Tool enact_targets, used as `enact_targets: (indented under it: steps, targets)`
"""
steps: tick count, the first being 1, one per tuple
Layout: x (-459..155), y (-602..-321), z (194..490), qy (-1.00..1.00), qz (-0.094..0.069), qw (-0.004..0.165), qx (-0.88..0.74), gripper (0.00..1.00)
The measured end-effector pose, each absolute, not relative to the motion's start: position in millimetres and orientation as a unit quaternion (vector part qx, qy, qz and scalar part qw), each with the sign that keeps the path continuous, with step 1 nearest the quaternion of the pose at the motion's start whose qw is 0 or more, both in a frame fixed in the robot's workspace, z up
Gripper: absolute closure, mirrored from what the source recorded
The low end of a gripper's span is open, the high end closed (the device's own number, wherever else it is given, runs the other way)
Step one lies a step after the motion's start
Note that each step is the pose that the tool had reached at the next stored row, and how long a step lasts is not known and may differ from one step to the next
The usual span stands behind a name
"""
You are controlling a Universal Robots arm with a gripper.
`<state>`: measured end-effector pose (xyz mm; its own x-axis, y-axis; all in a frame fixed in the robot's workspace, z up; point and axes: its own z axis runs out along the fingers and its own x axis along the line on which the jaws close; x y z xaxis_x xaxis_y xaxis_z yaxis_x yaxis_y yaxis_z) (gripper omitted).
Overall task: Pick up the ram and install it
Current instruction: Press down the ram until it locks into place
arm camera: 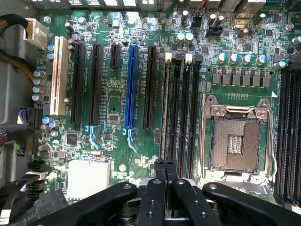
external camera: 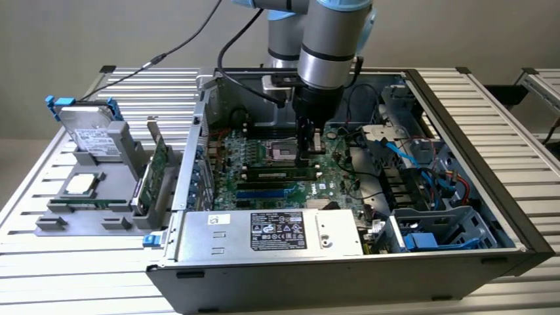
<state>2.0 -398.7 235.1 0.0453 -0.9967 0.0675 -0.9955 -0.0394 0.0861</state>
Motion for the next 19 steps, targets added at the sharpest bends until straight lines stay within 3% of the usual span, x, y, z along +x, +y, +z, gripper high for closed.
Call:
enact_targets:
  steps: [19]
  targets:
    - [2.0, -398.8, 225.5, -0.691, -0.005, 0.055, 0.721, 0.90]
